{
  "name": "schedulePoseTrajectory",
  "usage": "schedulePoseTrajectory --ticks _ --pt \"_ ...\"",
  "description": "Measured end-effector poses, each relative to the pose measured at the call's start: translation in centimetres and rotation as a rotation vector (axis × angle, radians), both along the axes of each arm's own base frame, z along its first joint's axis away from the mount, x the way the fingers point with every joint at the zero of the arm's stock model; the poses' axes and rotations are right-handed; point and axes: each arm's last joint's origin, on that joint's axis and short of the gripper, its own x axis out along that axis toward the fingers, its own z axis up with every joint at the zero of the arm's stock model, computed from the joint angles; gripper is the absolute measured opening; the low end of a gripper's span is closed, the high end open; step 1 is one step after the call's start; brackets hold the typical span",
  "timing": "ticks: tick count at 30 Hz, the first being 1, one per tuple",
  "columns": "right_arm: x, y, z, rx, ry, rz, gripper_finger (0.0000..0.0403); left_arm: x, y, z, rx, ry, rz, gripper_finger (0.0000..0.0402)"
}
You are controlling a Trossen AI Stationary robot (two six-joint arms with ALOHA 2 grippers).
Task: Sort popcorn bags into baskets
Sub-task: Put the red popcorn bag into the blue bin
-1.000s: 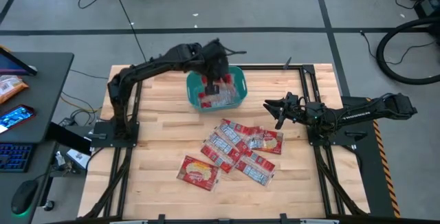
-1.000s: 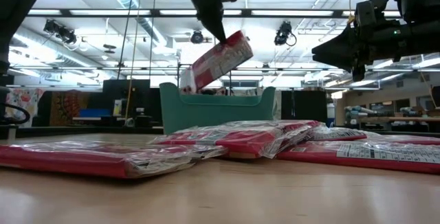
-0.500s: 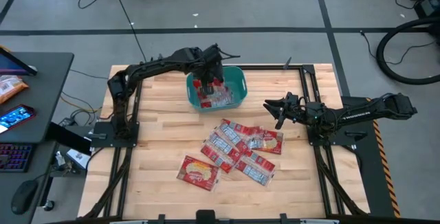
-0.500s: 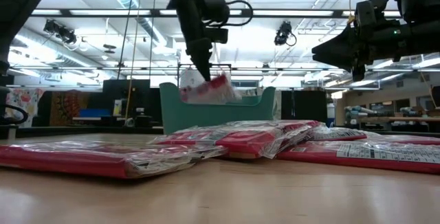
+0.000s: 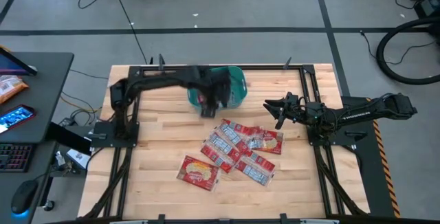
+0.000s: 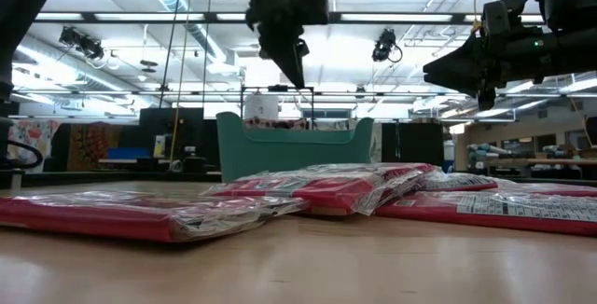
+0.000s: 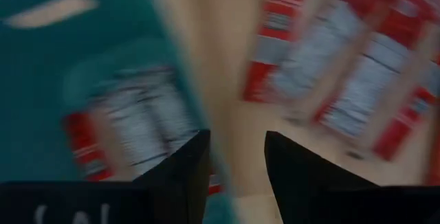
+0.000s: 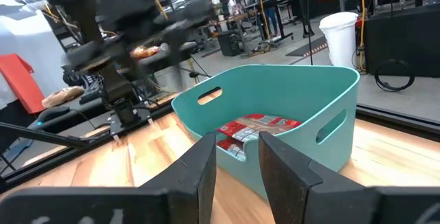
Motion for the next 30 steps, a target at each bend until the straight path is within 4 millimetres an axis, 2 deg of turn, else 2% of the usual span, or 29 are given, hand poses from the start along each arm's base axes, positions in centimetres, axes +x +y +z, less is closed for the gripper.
schedulePoseTrajectory --ticks 7,13,18,26,30 --pt "0.0 0.0 0.0 0.0 0.0 0.0 0.0115 0.5 -7.5 -2.2 -0.039 0.071 -0.11 0.0144" --pt "0.0 0.0 0.0 0.0 0.0 0.0 0.0115 -0.2 -12.1 -6.0 0.021 0.119 -0.112 0.0144" --pt "0.0 0.0 0.0 0.0 0.0 0.0 0.0115 -0.4 -14.2 -8.0 0.094 0.077 -0.084 0.0154" --pt "0.0 0.0 0.0 0.0 0.0 0.0 0.0115 -0.2 -16.3 -8.8 0.075 -0.015 -0.092 0.0206" --pt "0.0 0.0 0.0 0.0 0.0 0.0 0.0115 -0.4 -17.8 -9.6 0.075 -0.06 -0.149 0.0212"
